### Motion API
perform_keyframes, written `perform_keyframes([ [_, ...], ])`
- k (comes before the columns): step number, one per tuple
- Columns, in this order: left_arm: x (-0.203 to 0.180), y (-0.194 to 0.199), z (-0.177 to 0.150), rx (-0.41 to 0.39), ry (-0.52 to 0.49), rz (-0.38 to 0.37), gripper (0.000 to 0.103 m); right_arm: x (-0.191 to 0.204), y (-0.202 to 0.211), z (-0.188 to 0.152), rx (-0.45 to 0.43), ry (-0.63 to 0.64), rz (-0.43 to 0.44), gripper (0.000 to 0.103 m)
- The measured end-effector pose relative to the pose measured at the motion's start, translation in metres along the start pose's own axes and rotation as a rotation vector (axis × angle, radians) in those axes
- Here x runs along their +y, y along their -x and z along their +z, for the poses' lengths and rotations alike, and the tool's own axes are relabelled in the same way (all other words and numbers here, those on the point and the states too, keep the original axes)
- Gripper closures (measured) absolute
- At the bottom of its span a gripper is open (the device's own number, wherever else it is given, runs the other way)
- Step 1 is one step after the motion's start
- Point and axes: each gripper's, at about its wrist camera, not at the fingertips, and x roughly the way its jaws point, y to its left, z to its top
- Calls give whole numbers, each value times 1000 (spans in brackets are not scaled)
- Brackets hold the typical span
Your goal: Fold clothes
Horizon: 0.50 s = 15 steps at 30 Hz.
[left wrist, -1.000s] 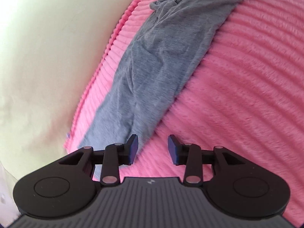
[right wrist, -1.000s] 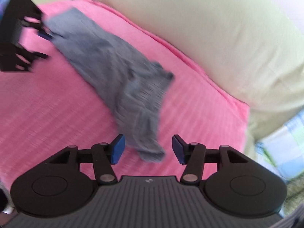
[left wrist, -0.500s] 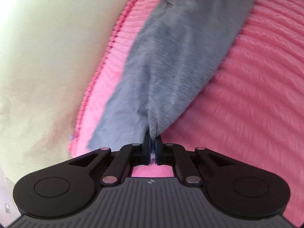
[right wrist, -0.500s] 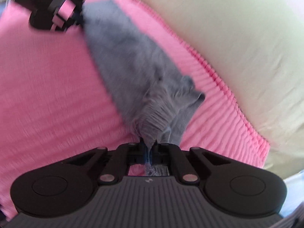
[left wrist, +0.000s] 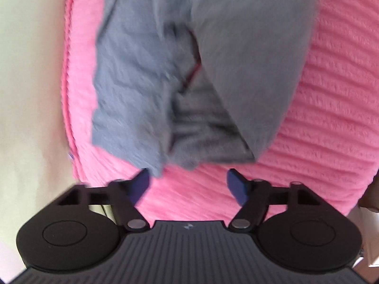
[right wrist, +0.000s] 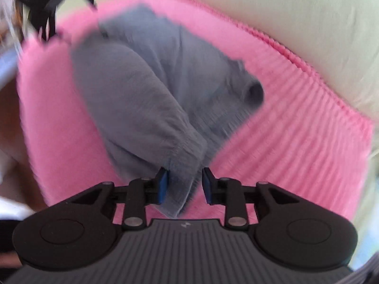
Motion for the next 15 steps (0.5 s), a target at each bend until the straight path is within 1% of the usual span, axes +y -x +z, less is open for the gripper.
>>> perform_keyframes([
  [2,-11,21,-10,-60,20,-70,30,5,8,-5,-25,-16,-20,73],
  [3,-22,34,-16,-99,18,-96,30,11,18,-8,-64,-28,-59,70],
  [4,-30,42,-20,-129,14,-102,29,14,22,-10,-76,-32,-74,61],
  [5,-38,47,-23,-153,20,-105,28,23,31,-12,-94,-27,-104,55],
  [6,-45,48,-24,-166,36,-110,28,32,35,-16,-104,-22,-132,40],
  [7,-48,44,-23,-163,53,-106,28,42,39,-15,-117,-6,-177,34],
  [8,-50,36,-21,-156,67,-95,28,60,47,-13,-152,43,-233,32],
  [9,-50,28,-19,-154,79,-82,28,62,47,-8,-165,68,-251,20],
  [10,-48,22,-19,-157,84,-71,29,71,47,-3,-173,111,-290,10],
  [11,-46,17,-20,-167,87,-62,29,80,47,1,-171,158,-326,11],
  [12,-41,8,-21,-180,91,-51,30,84,48,5,-175,177,-331,24],
  [13,-37,1,-24,-192,96,-49,30,85,52,10,-205,155,-256,50],
  [14,-34,-3,-27,-199,104,-57,30,85,56,14,-239,127,-168,60],
  [15,-30,-6,-30,-205,113,-64,30,84,57,19,-251,111,-110,68],
])
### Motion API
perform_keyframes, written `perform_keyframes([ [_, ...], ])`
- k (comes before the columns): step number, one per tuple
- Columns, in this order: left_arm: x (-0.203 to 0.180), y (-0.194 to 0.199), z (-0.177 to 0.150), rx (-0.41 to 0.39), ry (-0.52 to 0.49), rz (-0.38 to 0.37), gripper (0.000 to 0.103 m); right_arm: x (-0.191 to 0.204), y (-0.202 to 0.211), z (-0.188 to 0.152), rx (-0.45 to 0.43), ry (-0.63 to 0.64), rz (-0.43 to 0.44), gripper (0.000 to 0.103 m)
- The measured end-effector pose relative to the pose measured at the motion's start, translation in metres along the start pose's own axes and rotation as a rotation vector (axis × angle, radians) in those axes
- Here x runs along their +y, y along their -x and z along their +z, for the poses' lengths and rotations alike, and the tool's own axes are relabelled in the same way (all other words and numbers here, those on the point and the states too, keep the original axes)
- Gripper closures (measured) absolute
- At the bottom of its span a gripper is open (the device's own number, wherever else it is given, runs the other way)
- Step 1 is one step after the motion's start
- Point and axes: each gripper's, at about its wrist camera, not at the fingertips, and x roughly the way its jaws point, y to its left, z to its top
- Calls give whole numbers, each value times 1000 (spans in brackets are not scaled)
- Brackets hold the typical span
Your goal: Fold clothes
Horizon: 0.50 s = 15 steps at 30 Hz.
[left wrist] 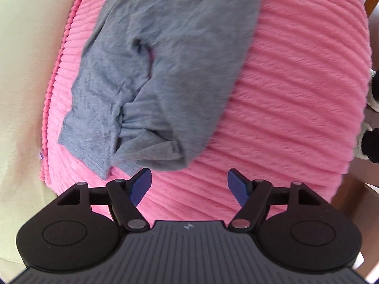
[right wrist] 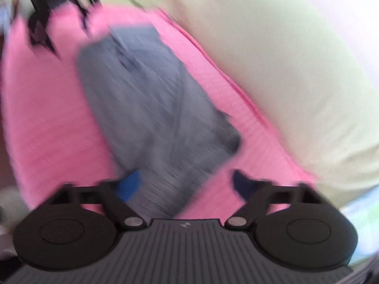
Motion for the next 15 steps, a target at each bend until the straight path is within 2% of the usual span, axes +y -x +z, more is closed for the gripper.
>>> perform_keyframes([
  [1,4,1,-6,-14,24,-14,30,9,-12,12,-5,22,78,71],
  [2,9,5,-14,-35,63,-33,30,17,-22,22,-32,54,116,73],
  [6,19,23,-52,-102,225,-105,30,42,-53,63,-134,151,191,69],
  [8,22,23,-68,-115,308,-109,31,59,-76,92,-193,191,239,66],
  [10,25,20,-81,-121,408,-101,32,78,-104,120,-215,226,256,59],
  [12,27,17,-91,-131,497,-93,32,98,-127,138,-211,246,234,57],
  [14,29,14,-98,-145,571,-97,32,114,-144,148,-204,258,225,57],
  [15,31,13,-104,-151,621,-108,32,124,-157,153,-177,272,221,64],
])
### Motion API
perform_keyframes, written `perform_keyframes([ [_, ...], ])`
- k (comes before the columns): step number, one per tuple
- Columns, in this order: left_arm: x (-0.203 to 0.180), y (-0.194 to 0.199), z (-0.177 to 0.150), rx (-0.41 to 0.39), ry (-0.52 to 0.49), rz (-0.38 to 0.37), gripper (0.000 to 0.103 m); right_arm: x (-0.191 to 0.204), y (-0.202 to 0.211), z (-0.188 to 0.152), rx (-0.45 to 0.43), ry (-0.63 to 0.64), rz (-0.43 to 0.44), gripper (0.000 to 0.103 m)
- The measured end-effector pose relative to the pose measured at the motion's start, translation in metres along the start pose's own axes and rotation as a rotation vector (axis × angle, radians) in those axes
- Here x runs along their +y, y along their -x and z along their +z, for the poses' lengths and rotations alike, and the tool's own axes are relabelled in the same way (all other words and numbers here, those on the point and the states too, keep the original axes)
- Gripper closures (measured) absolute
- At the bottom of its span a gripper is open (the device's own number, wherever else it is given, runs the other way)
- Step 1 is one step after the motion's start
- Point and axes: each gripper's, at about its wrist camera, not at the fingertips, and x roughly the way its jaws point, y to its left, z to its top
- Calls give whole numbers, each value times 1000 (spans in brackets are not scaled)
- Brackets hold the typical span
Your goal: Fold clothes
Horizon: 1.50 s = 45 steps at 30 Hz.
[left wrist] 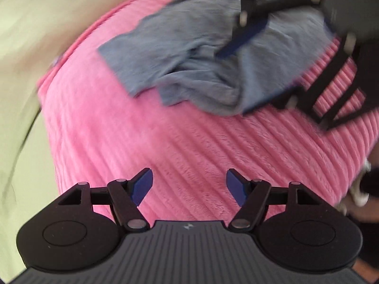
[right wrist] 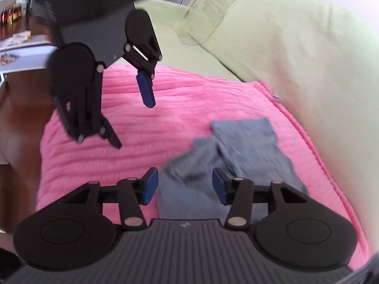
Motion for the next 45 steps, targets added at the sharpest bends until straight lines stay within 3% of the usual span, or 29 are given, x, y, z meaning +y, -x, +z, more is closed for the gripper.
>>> perform_keyframes([
  [1,4,-1,-3,-4,34,-7,32,4,-10,0,42,6,4,92],
  [2,8,-1,-6,-11,56,-11,32,5,-16,1,62,-4,8,100],
  [5,15,6,-19,-30,101,-6,32,1,-14,7,48,-86,71,100],
  [10,18,33,-43,-25,129,-4,32,-19,50,27,-161,-225,388,101],
  [14,26,49,-57,-28,152,-28,32,-53,54,39,-224,-339,424,101],
  [15,26,51,-58,-34,156,-31,32,-58,42,38,-183,-352,376,97],
  [16,25,51,-56,-39,156,-36,32,-62,28,37,-133,-361,319,78],
  [17,25,47,-52,-41,151,-39,32,-66,14,35,-82,-370,263,70],
  [19,21,41,-46,-60,116,-53,33,-78,-2,29,-16,-405,158,69],
  [21,8,36,-42,-79,29,-54,33,-91,10,18,-32,-466,111,67],
  [24,-16,26,-40,-77,-180,-43,33,-90,42,-6,-17,-529,103,47],
  [26,-31,22,-45,-71,-353,-19,33,-82,58,-22,22,-501,116,47],
  [29,-53,18,-61,-86,-629,32,30,-57,81,-58,162,-382,78,46],
  [32,-61,17,-66,-122,-757,72,29,-32,99,-81,263,-323,9,46],
  [37,-64,7,-63,-130,-899,87,29,-22,139,-131,378,-434,-114,41],
  [39,-61,7,-57,-112,-939,50,36,-18,159,-146,406,-461,-160,41],
  [45,-47,10,-31,-29,-929,-28,83,-20,184,-175,406,-503,-225,41],
])
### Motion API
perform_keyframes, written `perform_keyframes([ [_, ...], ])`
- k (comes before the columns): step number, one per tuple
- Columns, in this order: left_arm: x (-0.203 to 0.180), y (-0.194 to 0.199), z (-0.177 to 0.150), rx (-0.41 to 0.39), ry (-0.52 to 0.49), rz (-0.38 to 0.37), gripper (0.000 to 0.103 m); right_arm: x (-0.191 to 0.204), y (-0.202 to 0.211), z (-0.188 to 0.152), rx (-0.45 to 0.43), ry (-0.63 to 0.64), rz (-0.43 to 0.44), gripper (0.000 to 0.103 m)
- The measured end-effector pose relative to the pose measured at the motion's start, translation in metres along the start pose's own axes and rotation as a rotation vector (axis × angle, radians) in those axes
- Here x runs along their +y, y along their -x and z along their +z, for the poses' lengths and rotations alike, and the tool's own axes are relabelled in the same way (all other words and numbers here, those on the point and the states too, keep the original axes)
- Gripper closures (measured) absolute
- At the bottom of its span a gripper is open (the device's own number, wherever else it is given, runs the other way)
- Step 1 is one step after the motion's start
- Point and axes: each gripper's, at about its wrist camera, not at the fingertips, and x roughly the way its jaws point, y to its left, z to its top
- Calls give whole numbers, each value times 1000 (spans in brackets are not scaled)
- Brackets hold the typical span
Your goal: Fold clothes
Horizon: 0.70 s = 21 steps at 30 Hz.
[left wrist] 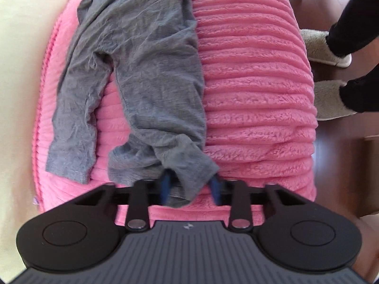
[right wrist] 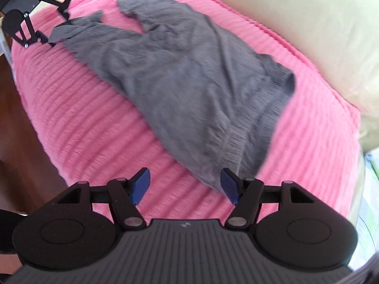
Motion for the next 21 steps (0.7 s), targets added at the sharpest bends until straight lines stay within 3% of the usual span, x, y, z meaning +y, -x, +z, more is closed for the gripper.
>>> perform_keyframes([
  [1,6,2,0,1,20,-8,93,-2,0,-2,-3,-1,-7,41],
  [2,11,5,1,-6,48,-14,96,-3,0,-4,-6,-1,-14,41],
  [7,34,-3,2,-3,180,-67,99,-13,4,-14,-76,9,-57,41],
  [11,34,-23,3,35,183,-79,101,-9,-22,-25,-114,197,-64,42],
  [12,35,-21,4,39,196,-85,102,-10,-30,-26,-114,238,-32,62],
  [13,38,-17,3,42,216,-96,102,-13,-37,-26,-111,257,17,103],
  [16,44,8,-6,52,296,-157,103,-26,-31,-16,-140,240,167,102],
  [21,72,79,-28,0,480,-280,103,-68,23,2,-188,-10,442,101],
])
